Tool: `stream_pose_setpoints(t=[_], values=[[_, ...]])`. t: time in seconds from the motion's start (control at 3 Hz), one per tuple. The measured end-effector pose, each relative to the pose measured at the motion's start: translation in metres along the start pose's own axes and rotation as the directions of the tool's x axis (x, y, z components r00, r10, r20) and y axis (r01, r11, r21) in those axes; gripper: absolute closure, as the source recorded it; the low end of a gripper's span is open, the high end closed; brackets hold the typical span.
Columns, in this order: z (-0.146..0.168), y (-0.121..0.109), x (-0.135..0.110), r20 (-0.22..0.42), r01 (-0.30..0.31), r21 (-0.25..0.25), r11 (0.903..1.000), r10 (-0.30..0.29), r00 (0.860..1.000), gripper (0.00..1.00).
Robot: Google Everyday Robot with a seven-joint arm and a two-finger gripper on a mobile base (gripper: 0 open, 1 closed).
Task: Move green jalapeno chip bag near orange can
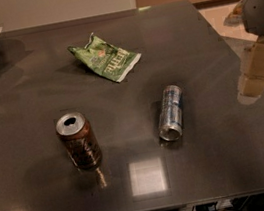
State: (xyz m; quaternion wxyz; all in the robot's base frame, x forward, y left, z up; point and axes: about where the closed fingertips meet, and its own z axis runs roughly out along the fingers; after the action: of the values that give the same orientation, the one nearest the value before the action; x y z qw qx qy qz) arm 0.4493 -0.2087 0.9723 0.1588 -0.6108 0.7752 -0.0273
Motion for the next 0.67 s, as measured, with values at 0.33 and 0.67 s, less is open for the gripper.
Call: stream_pose_setpoints(t=[0.33,0.67], values=[[0.019,-0.017,-0.022,0.036,0.038,-0.009,0.9992,-0.038,0.999,0.0],[0.043,-0.037,-0.048,0.084,0.066,-0.023,0.9976,-0.064,0.994,0.0]])
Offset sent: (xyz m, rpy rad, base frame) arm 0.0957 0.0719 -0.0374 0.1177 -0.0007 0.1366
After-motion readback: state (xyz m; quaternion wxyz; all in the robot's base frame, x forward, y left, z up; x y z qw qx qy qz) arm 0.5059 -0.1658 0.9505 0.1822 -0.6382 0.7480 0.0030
